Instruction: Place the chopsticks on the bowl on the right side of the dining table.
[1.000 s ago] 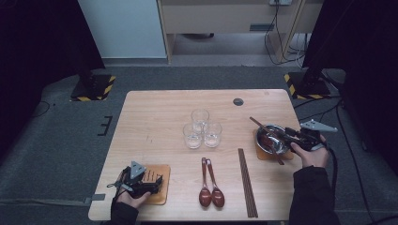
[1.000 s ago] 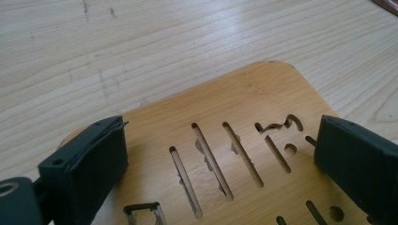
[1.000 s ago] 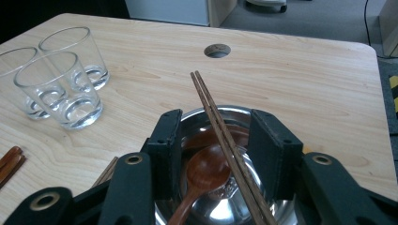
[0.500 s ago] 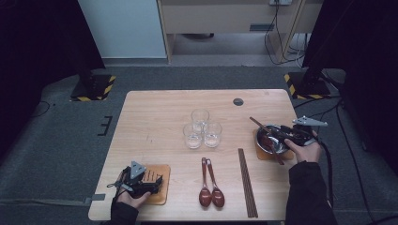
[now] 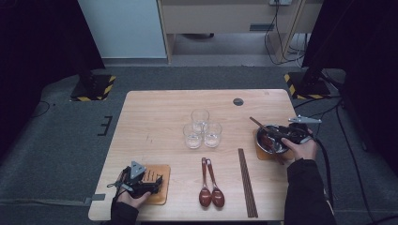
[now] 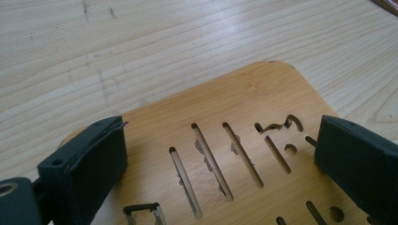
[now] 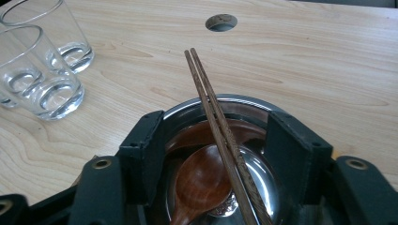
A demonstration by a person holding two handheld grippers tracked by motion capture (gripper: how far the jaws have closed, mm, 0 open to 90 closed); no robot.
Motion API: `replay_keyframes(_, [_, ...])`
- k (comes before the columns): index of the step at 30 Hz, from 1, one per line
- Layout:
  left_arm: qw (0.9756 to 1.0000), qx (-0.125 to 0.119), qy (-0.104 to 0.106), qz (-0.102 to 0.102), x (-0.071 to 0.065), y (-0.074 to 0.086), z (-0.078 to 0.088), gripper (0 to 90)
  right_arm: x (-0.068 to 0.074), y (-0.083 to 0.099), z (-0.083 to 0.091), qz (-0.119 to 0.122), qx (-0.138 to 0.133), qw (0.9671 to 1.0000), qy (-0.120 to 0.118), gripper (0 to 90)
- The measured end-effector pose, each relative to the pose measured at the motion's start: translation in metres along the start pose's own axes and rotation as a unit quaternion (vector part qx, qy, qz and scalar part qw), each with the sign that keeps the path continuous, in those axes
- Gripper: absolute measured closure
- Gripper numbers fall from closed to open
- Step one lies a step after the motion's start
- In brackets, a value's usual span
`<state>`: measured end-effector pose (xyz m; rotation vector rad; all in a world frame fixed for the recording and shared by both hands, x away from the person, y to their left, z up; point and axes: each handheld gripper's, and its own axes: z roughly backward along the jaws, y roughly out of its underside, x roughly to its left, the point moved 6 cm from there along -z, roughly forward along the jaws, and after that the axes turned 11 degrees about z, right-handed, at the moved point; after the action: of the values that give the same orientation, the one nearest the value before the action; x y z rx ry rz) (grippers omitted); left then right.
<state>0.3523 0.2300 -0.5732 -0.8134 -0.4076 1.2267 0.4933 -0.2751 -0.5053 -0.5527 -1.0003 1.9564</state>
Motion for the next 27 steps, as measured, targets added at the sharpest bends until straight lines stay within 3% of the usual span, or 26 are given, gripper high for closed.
replay_keyframes(15, [1.0, 0.0, 0.0, 0.0, 0.0, 0.0, 0.0, 1.7, 0.002, 0.006, -0.011, 0.002, 0.018, 0.9998, -0.009, 33.0])
replay_keyframes(27, [1.0, 0.0, 0.0, 0.0, 0.0, 0.0, 0.0, 1.8, 0.006, 0.008, -0.016, 0.033, 0.03, 0.9986, -0.028, 34.5])
